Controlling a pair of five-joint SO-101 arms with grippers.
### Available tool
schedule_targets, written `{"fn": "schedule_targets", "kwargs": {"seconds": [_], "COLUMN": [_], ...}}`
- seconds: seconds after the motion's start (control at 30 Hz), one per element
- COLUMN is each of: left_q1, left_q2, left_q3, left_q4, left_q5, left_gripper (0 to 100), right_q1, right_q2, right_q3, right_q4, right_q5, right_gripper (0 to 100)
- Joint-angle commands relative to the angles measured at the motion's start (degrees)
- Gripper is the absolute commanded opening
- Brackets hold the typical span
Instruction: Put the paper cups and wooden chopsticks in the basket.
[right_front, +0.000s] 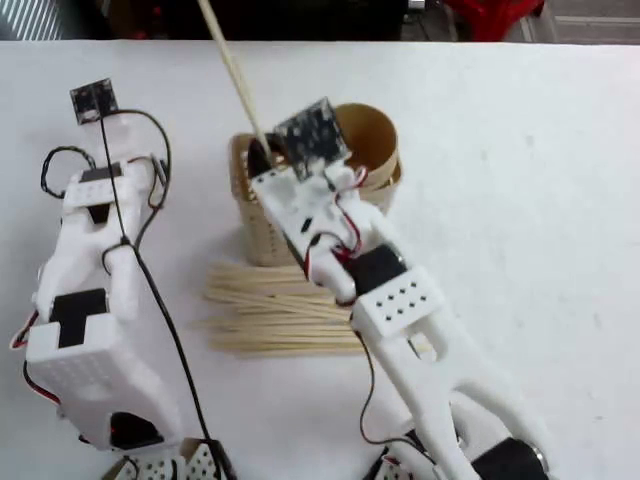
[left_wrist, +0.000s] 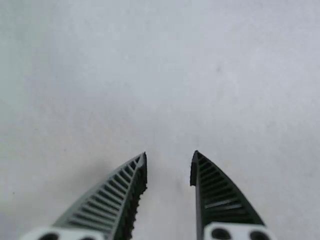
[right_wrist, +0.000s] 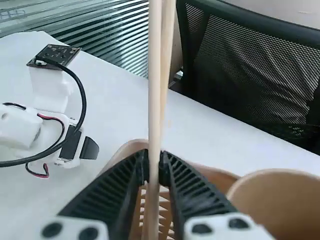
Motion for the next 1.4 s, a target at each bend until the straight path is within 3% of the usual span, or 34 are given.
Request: {"fn": "schedule_targets", "kwargs": {"seconds": [0.0, 0.27, 0.43, 0.53, 0.73, 0.93, 1.27, 1.37], "left_q1": [0.7, 0.7, 0.7, 0.7, 0.5, 0.5, 0.5, 0.5], "left_q2": [-0.3, -0.3, 1.1, 2.9, 4.4, 4.4, 4.4, 4.4], "left_q3": [-2.4, -2.4, -3.0, -4.7, -6.2, -6.4, -6.4, -6.4], "left_q4": [0.3, 0.0, -0.1, 0.3, 0.4, 1.4, 2.3, 2.3], "left_q5": [-0.9, -0.9, -0.9, -0.9, -0.9, -0.9, -0.9, -0.9], "left_gripper": [16, 16, 16, 16, 16, 16, 16, 16], "right_q1": [0.0, -0.5, 0.1, 0.0, -4.4, -4.6, -5.3, -8.5], "right_q2": [-2.9, -7.4, -11.9, -16.5, -22.5, -17.7, -3.5, 3.2], "right_q3": [2.1, 1.9, 1.8, 1.8, -5.0, -13.1, -12.8, -10.7], "right_q4": [-2.9, 4.1, 9.8, 17.9, 37.3, 57.2, 59.6, 58.6], "right_q5": [-0.4, -0.4, 0.0, 0.3, 10.5, 16.0, 26.3, 31.8], "right_gripper": [2.2, 21.5, 21.2, 15.2, 13.2, 14.5, 13.3, 13.3]}}
